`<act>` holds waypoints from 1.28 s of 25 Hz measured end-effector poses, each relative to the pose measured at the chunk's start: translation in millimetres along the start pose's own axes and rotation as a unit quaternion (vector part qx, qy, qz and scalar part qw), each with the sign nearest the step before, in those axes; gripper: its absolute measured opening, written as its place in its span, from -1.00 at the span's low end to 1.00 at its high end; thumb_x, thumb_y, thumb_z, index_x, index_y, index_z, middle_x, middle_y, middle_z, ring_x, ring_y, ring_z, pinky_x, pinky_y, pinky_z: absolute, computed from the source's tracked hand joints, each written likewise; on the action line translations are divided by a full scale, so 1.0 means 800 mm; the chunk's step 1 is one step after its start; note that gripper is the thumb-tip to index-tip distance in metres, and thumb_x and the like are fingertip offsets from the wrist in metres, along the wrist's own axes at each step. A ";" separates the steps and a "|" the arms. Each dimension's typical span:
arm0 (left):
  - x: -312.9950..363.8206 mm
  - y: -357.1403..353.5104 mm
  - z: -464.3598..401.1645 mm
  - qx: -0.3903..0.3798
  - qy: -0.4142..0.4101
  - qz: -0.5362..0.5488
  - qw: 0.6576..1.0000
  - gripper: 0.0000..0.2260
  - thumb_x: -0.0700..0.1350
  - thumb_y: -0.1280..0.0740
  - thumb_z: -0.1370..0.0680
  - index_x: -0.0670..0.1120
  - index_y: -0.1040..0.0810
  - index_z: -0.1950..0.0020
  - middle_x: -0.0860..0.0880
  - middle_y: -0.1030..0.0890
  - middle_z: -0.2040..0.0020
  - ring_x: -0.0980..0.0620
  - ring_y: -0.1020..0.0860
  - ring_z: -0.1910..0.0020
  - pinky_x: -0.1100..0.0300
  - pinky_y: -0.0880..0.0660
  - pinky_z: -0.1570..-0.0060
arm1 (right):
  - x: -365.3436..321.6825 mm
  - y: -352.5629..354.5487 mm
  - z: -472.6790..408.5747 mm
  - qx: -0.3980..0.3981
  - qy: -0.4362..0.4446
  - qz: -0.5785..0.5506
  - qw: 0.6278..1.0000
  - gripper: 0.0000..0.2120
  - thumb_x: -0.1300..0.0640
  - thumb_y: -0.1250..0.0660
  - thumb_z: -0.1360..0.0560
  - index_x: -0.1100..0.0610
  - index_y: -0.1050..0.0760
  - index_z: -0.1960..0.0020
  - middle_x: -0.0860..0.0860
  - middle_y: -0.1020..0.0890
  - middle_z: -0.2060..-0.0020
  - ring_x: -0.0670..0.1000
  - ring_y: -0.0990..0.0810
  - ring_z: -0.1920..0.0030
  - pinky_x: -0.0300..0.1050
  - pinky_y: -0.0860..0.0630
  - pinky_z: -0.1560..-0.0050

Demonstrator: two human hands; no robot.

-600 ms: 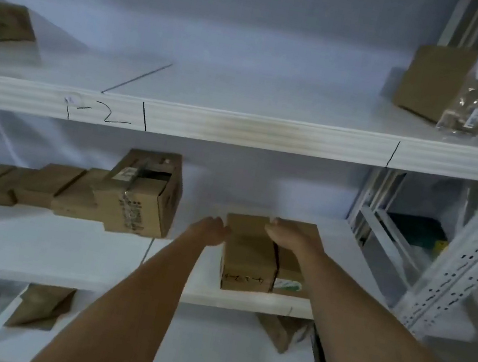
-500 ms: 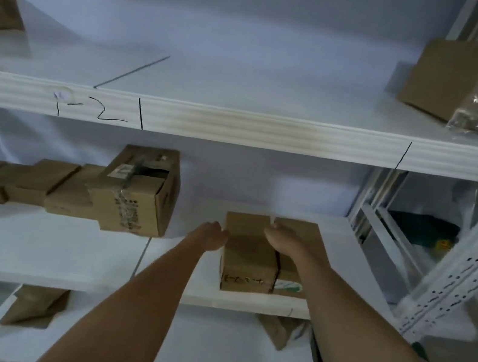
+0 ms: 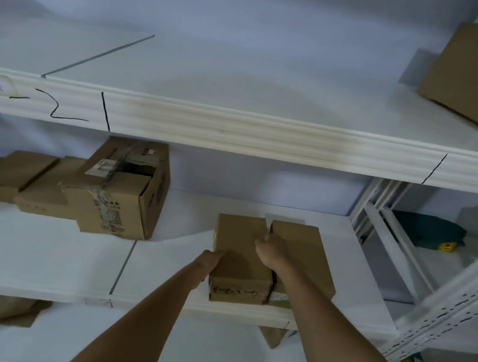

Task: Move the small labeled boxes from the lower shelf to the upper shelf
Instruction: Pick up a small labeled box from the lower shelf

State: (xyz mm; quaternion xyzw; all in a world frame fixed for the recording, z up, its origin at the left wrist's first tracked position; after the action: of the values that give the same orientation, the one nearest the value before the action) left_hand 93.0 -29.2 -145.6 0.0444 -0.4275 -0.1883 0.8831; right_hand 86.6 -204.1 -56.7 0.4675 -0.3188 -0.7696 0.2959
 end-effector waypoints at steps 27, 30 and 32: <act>0.118 -0.035 0.145 0.348 -0.380 -0.567 0.643 -0.37 -0.17 -0.57 -0.15 -0.06 -0.60 -0.23 -0.21 -0.56 -0.34 -0.29 -0.55 -0.20 -0.19 -0.38 -0.11 | -0.044 -0.009 0.022 0.005 -0.162 -0.534 0.830 -0.18 -0.32 -0.57 -0.04 0.06 -0.55 -0.19 0.04 -0.69 -0.02 0.12 -0.64 0.02 0.01 -0.49 0.31; 0.122 -0.048 0.164 0.328 -0.438 -0.552 0.629 -0.34 -0.03 -0.52 -0.23 -0.06 -0.54 -0.34 -0.19 -0.51 -0.38 -0.26 -0.53 -0.22 -0.16 -0.39 -0.12 | -0.029 -0.009 0.011 -0.004 -0.156 -0.548 0.822 -0.19 -0.28 -0.58 0.00 0.06 -0.60 -0.17 0.05 -0.73 0.02 0.10 -0.69 0.05 0.00 -0.57 0.12; 0.132 -0.034 0.174 0.324 -0.466 -0.513 0.644 -0.36 0.17 -0.39 -0.34 -0.07 -0.51 -0.36 -0.18 -0.48 -0.39 -0.23 -0.50 -0.25 -0.13 -0.41 -0.16 | -0.023 -0.002 0.006 -0.022 -0.147 -0.547 0.824 -0.15 -0.27 -0.58 0.02 0.05 -0.57 -0.20 0.06 -0.71 -0.04 0.11 -0.66 -0.03 0.08 -0.56 -0.10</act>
State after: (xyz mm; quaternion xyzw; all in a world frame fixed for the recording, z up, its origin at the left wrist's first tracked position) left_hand 37.3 -81.6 13.7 0.4461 -0.7251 -0.4568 0.2581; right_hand 89.0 -188.6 -46.4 0.4399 -0.0339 -0.8715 -0.2140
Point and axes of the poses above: each hand's wrist, its own z-axis away from the middle knuckle, its own y-axis out of the back of the hand, x = y × z, the point moved 9 cm from there along -z, towards the middle knuckle
